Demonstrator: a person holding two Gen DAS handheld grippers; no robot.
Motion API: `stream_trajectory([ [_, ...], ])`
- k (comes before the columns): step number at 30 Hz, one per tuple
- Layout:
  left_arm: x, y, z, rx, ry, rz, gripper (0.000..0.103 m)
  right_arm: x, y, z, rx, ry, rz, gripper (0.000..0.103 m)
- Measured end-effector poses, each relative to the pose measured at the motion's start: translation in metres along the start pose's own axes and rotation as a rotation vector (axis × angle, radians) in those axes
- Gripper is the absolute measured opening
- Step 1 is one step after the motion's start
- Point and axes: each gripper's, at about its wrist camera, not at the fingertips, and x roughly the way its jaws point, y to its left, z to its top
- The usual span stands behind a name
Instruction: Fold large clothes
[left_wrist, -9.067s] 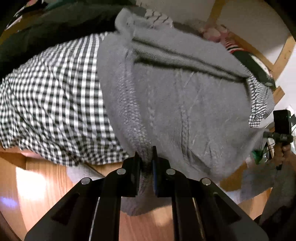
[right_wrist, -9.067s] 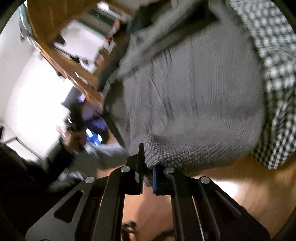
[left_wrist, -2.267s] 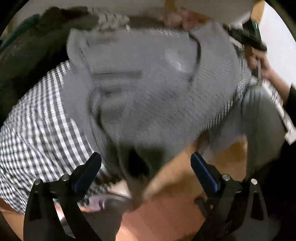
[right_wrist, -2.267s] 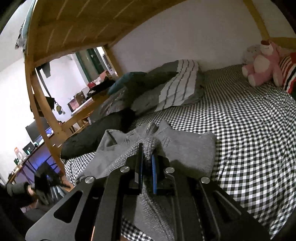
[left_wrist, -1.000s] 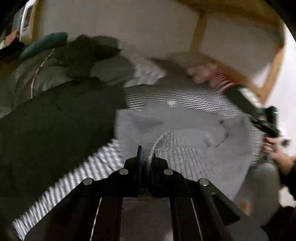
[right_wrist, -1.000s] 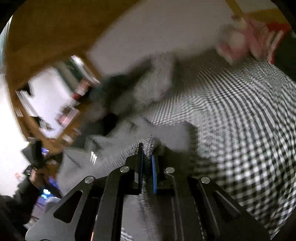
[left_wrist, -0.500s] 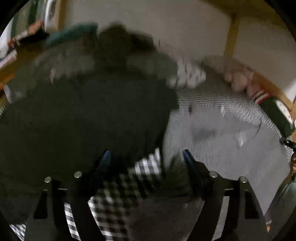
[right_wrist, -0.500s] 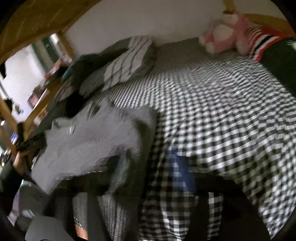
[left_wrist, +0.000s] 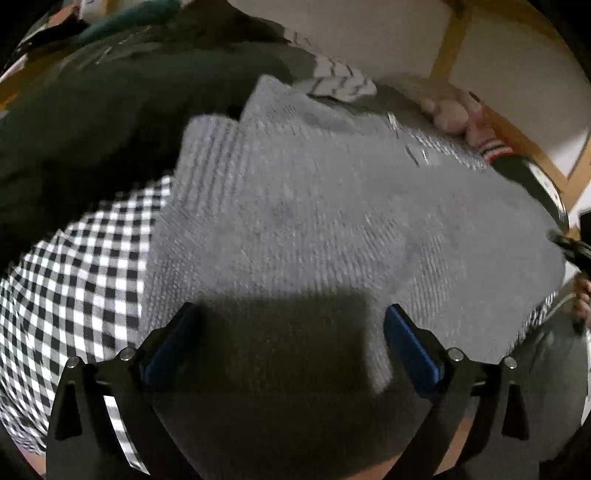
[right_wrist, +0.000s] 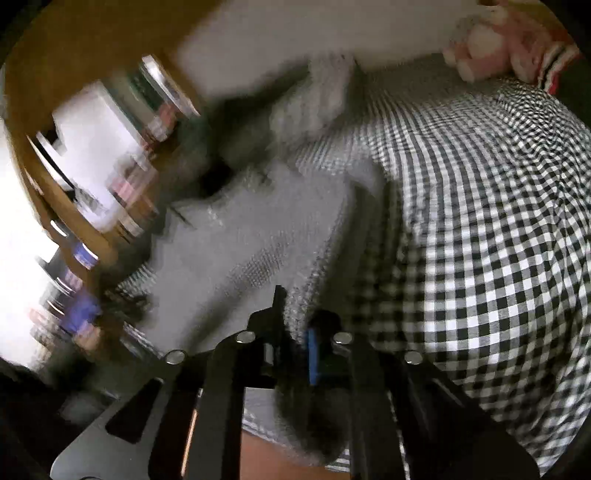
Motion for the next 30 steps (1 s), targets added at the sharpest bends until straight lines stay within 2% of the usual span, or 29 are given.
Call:
stream_trajectory([
  [3, -0.007, 0.006, 0.006, -0.035, -0.020, 0.022, 0.098, -0.028, 0.001, -0.009, 0.029, -0.017, 0.080, 0.008],
  [5, -0.010, 0.014, 0.007, -0.083, -0.054, 0.030, 0.098, -0.023, 0.007, -0.020, -0.006, 0.064, 0.088, 0.008],
  [6, -0.009, 0.017, 0.005, -0.106, -0.055, 0.015, 0.098, -0.011, 0.013, -0.029, -0.043, 0.155, 0.045, 0.011],
  [7, -0.009, 0.016, 0.004, -0.101, -0.046, 0.013, 0.098, -0.002, 0.013, -0.033, -0.049, 0.192, -0.010, 0.021],
  [8, -0.008, 0.013, 0.003, -0.076, -0.041, 0.024, 0.098, 0.003, 0.011, -0.036, -0.039, 0.204, -0.046, 0.037],
  [9, -0.008, 0.012, 0.002, -0.052, -0.036, 0.036, 0.098, 0.010, 0.008, -0.038, -0.015, 0.197, -0.066, 0.074],
  [10, -0.009, 0.009, 0.003, -0.048, -0.031, 0.040, 0.098, 0.015, 0.005, -0.040, 0.004, 0.179, -0.065, 0.069],
  [11, -0.009, 0.010, 0.003, -0.056, -0.026, 0.042, 0.098, 0.021, 0.002, -0.040, 0.017, 0.163, -0.067, 0.051],
  [12, -0.006, 0.010, 0.003, -0.059, -0.023, 0.045, 0.098, 0.023, -0.002, -0.039, 0.031, 0.142, -0.114, 0.017],
  [13, -0.007, 0.011, 0.002, -0.055, -0.021, 0.052, 0.098, 0.019, -0.011, -0.037, 0.084, 0.097, -0.128, 0.011],
  [14, -0.009, 0.013, 0.000, -0.054, -0.023, 0.061, 0.098, 0.016, -0.015, -0.037, 0.118, 0.053, -0.131, 0.009],
  [15, -0.012, 0.015, 0.000, -0.056, -0.030, 0.074, 0.098, 0.006, -0.022, -0.036, 0.143, 0.005, -0.172, 0.009],
  [17, -0.014, 0.018, 0.001, -0.076, -0.036, 0.115, 0.098, -0.004, -0.028, -0.038, 0.171, -0.035, -0.239, 0.009],
  [18, -0.015, 0.022, 0.000, -0.091, -0.034, 0.124, 0.098, -0.004, -0.030, -0.038, 0.182, -0.031, -0.237, 0.010],
  [19, -0.015, 0.029, -0.001, -0.128, -0.023, 0.095, 0.098, -0.001, -0.030, -0.038, 0.179, -0.004, -0.226, 0.012],
  [20, -0.016, 0.032, -0.001, -0.154, -0.017, 0.072, 0.098, 0.004, -0.023, -0.037, 0.132, 0.039, -0.235, 0.016],
  [22, -0.031, 0.024, 0.000, -0.142, -0.063, 0.044, 0.098, 0.002, -0.003, -0.029, 0.039, 0.031, -0.338, 0.061],
  [23, -0.043, 0.014, 0.002, -0.111, -0.110, 0.068, 0.098, -0.010, 0.006, -0.024, 0.021, -0.044, -0.370, 0.065],
  [25, -0.070, -0.008, 0.004, -0.049, -0.233, 0.104, 0.098, -0.032, 0.024, -0.012, -0.021, -0.180, -0.422, 0.085],
  [26, -0.080, -0.022, 0.008, -0.015, -0.280, 0.107, 0.098, -0.038, 0.037, -0.006, -0.065, -0.224, -0.458, 0.087],
  [27, -0.083, -0.033, 0.012, 0.009, -0.302, 0.106, 0.098, -0.037, 0.047, -0.004, -0.103, -0.230, -0.469, 0.088],
  [28, -0.080, -0.052, 0.016, 0.047, -0.308, 0.094, 0.098, -0.031, 0.060, -0.004, -0.150, -0.203, -0.475, 0.089],
  [30, -0.056, -0.082, 0.022, 0.107, -0.253, 0.083, 0.098, 0.010, 0.085, -0.006, -0.262, -0.086, -0.533, 0.089],
])
